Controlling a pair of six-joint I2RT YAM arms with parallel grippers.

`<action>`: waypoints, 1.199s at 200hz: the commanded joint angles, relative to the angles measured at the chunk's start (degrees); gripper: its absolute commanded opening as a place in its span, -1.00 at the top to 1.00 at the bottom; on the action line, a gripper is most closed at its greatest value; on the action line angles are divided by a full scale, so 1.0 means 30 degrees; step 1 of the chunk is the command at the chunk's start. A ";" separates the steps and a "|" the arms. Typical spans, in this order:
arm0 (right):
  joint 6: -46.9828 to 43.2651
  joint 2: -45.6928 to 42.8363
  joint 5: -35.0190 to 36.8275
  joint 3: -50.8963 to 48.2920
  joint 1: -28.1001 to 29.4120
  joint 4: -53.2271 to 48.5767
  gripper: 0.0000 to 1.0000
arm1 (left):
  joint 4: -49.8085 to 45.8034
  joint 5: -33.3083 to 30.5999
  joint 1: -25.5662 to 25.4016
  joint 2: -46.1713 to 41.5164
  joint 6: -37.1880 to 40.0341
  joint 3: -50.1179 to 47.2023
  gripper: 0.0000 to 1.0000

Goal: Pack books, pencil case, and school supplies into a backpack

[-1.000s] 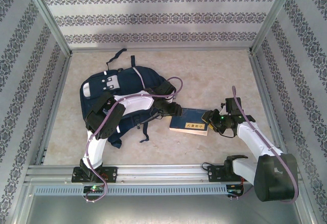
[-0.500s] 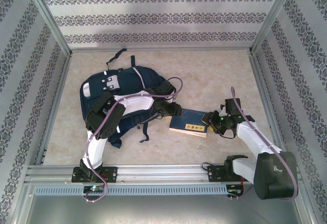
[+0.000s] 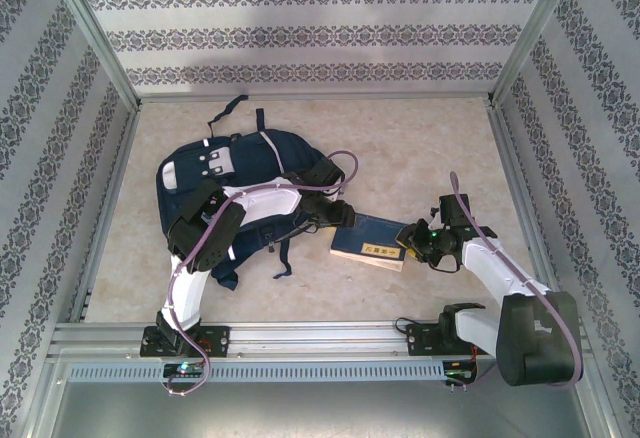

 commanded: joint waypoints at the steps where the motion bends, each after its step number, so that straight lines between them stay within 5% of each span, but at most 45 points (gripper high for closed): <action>1: -0.0127 0.0239 -0.0508 -0.0216 -0.0079 0.1114 0.52 | -0.0995 -0.0016 -0.0521 0.0108 0.0521 -0.0100 0.08; 39: -0.0338 -0.0007 -0.0230 0.0042 -0.0080 0.0717 0.81 | -0.1598 -0.0480 -0.0598 -0.0076 0.0954 0.0111 0.09; 115: -0.1947 -0.3997 -0.0779 0.2864 0.0447 -0.1400 0.86 | -0.7207 -0.4066 0.0237 -0.3953 0.5658 0.4038 -0.25; 149: -0.1830 -0.4939 -0.1601 0.4552 0.1678 -0.1163 0.87 | -0.7980 -0.3526 0.0760 -0.5873 0.8859 0.5122 -0.36; 199: -0.2306 -0.5003 -0.2205 0.7787 0.3987 -0.2203 0.87 | -0.7381 0.0616 0.2765 -0.7507 1.2538 0.4377 -0.41; 240: -0.2181 -0.5197 -0.4894 0.8893 0.4258 -0.2145 0.84 | -0.6340 1.0375 0.5291 -0.7291 1.3514 0.3901 -0.40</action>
